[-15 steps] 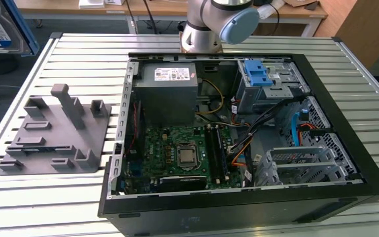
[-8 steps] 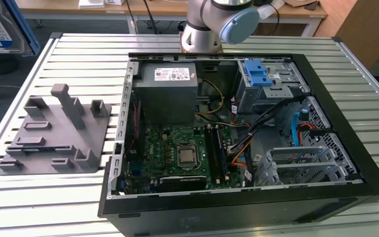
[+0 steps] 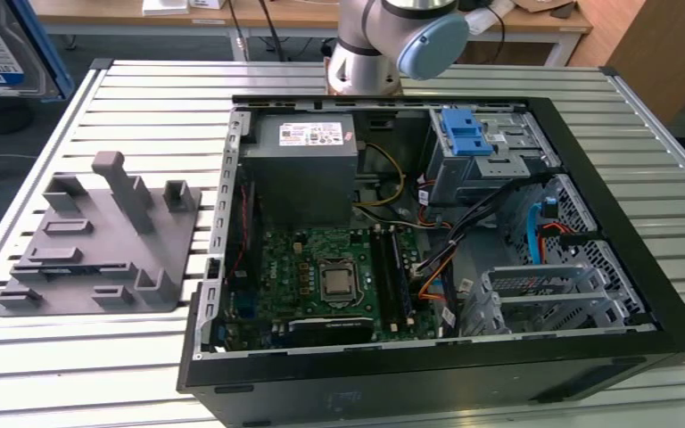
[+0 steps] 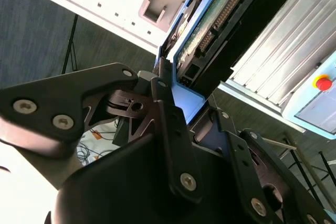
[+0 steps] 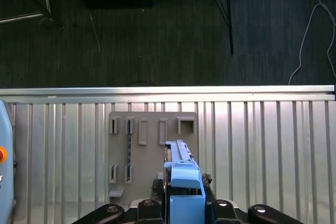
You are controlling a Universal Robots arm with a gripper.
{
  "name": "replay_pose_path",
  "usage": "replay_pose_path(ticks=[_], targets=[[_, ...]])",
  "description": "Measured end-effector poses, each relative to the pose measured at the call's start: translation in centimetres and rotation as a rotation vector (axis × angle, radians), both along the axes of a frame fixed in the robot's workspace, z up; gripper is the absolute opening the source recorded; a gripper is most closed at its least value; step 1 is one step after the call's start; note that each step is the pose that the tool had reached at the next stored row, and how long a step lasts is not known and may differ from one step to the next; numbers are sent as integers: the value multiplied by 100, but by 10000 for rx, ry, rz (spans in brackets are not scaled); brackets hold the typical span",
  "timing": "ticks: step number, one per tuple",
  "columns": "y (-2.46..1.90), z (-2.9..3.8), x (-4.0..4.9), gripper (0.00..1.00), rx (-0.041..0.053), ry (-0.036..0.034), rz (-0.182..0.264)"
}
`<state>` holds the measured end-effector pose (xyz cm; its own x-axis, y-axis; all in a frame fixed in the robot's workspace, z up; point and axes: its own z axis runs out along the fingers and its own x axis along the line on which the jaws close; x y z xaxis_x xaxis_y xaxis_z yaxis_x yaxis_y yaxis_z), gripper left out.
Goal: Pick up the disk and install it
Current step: 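Pick up the disk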
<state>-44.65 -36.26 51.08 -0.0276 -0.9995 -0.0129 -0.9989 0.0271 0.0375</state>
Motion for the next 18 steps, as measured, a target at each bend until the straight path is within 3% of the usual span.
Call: replay_pose_path(ticks=[18], targets=[[0,0,62,36,0,1,0]])
